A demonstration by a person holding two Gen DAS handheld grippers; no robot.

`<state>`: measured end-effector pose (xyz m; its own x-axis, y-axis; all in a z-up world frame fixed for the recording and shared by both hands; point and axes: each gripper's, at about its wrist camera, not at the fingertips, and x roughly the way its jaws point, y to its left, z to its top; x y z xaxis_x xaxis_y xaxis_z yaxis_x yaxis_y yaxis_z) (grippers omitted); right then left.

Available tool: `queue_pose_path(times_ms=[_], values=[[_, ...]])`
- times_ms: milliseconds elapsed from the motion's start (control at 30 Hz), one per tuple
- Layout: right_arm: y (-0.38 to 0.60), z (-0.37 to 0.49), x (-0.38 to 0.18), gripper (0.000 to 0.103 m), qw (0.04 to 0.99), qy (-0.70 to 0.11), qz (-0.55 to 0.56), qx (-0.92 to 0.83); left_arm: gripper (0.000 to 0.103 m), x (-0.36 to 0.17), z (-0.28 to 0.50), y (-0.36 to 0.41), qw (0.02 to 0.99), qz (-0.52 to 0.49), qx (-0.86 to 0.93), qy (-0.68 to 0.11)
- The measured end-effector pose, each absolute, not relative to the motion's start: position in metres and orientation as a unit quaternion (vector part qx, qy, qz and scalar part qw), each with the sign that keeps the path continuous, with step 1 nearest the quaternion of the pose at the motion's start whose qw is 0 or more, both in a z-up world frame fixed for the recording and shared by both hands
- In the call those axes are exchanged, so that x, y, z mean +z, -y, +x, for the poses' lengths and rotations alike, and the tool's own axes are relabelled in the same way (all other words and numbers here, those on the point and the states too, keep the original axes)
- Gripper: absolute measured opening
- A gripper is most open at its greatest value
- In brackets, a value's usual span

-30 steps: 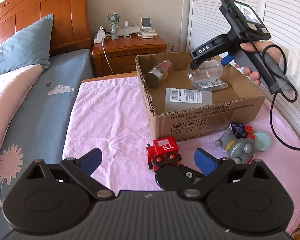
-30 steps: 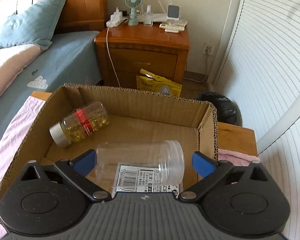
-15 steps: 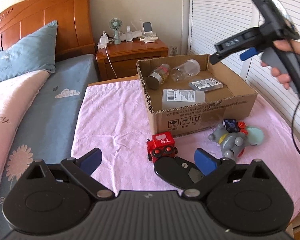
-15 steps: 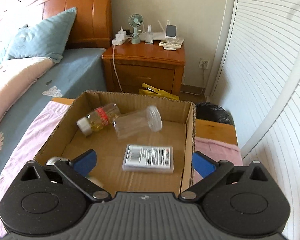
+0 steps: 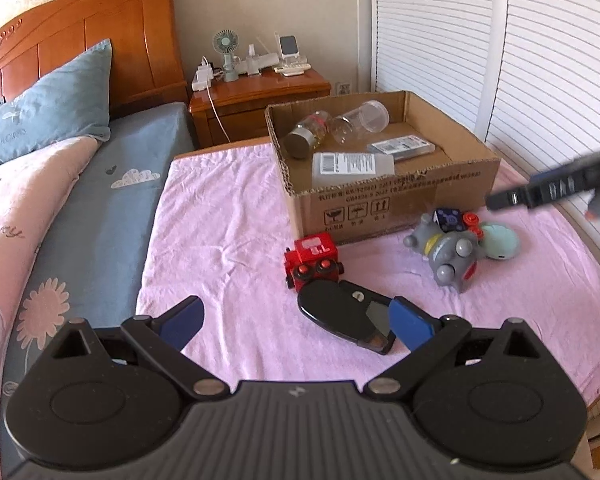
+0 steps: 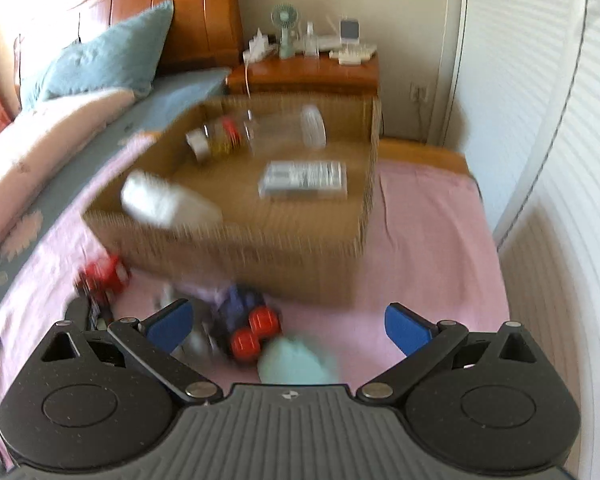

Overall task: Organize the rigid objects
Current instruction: 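Grasp the black oval mouse with the left tool while the right approaches the teal ball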

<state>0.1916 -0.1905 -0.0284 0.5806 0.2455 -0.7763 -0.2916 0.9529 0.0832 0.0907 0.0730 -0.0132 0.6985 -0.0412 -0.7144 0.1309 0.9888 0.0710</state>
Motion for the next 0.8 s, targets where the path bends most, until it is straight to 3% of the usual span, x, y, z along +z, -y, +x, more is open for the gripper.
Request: queue_pose_path(times_ms=[333,800], values=[[0.201,0.167,-0.086,0.103,0.862,-0.476,-0.046,0.166,0.098,-0.033,0.093,-0.069,0.906,0.051,-0.05,-0.417],[0.184,0.183,-0.096,0.103,0.851,-0.428,-0.137,0.271,0.098,-0.049,0.11,-0.061,0.893,0.04,-0.055,-0.444]])
